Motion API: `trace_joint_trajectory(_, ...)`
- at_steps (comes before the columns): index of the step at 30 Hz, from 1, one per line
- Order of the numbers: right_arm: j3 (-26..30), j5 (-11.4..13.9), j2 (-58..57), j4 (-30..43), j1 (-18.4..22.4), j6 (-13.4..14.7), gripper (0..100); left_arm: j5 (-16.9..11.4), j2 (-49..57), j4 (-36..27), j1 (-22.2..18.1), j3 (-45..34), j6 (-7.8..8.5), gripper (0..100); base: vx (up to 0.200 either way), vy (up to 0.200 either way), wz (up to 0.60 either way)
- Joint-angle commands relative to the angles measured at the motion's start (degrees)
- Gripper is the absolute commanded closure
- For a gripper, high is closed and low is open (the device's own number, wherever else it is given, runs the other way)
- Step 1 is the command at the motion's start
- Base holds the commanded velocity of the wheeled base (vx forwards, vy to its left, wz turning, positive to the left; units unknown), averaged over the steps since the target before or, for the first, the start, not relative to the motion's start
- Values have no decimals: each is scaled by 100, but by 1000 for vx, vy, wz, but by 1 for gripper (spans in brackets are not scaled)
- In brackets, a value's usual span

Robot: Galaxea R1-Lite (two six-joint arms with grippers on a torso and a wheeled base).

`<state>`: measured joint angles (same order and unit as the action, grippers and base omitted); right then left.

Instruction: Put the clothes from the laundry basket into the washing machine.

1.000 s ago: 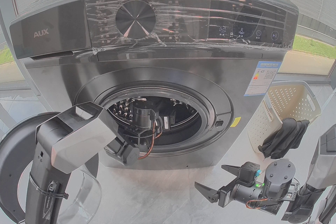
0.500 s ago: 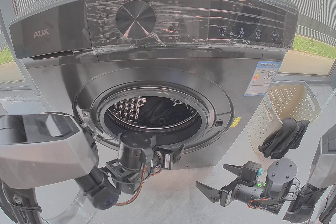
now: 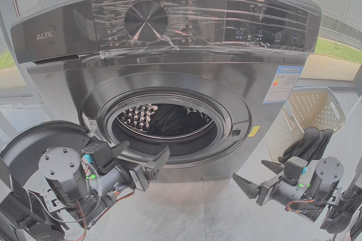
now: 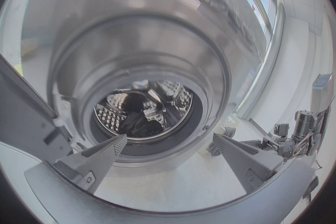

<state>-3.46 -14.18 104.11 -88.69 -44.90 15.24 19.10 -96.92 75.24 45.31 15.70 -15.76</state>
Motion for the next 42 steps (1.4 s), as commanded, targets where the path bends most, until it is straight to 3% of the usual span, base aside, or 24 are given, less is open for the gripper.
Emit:
trace_joint_trajectory(1,346,-15,-1209,9,895,-162,0,217,1087,61,-22,-524,12,0,0,0,0)
trace_joint_trajectory(4,346,135,-1463,53,1352,-285,0,225,1149,61,-22,-656,152,0,0,0,0)
trace_joint_trajectory(5,346,275,-1569,71,1484,-337,0,234,1157,61,-22,-718,267,0,0,0,0)
trace_joint_trajectory(8,346,556,-1674,88,1809,-408,0,243,1263,79,-102,-885,407,0,0,0,0)
trace_joint_trajectory(11,346,583,-1683,88,1897,-416,0,243,1359,70,-225,-981,478,0,-67,0,0)
trace_joint_trajectory(14,346,574,-1701,88,1906,-496,0,234,1562,79,-567,-1113,706,0,-200,0,0)
trace_joint_trajectory(19,346,574,-1877,220,1923,-513,0,225,2010,70,-690,-1386,1031,0,-200,0,0)
trace_joint_trajectory(21,346,574,-1877,220,1923,-513,0,225,2010,70,-690,-1386,1031,0,-200,0,0)
trace_joint_trajectory(22,346,574,-2290,712,1871,-504,0,234,2230,43,-840,-1535,1242,0,-200,0,0)
trace_joint_trajectory(23,346,583,-2483,985,1862,-504,0,225,2300,8,-972,-1561,1286,0,-200,0,0)
trace_joint_trajectory(24,346,583,-2483,985,1862,-504,0,225,2300,8,-972,-1561,1286,0,-200,0,0)
trace_joint_trajectory(26,346,574,-3133,1908,1871,-487,0,225,2555,-132,-1227,-1561,1357,0,-200,0,0)
trace_joint_trajectory(27,346,574,-3133,1908,1871,-487,0,225,2555,-132,-1227,-1561,1357,0,-200,0,0)
trace_joint_trajectory(29,346,539,-3880,2980,1932,-496,0,234,2889,-554,-1332,-1561,1444,0,-200,0,0)
trace_joint_trajectory(32,346,530,-4021,3200,1950,-513,0,243,2968,-669,-1350,-1561,1480,0,-200,0,0)
trace_joint_trajectory(33,346,521,-5023,4263,2038,-698,0,234,3530,-1266,-1350,-1561,1620,0,-200,0,0)
trace_joint_trajectory(37,346,530,-6245,5300,2231,-786,0,243,4269,-2013,-1402,-1561,1559,0,-200,0,0)
trace_joint_trajectory(42,346,627,-7862,6487,2873,-1023,0,190,5332,-3420,-1982,-1561,1594,0,-120,0,0)
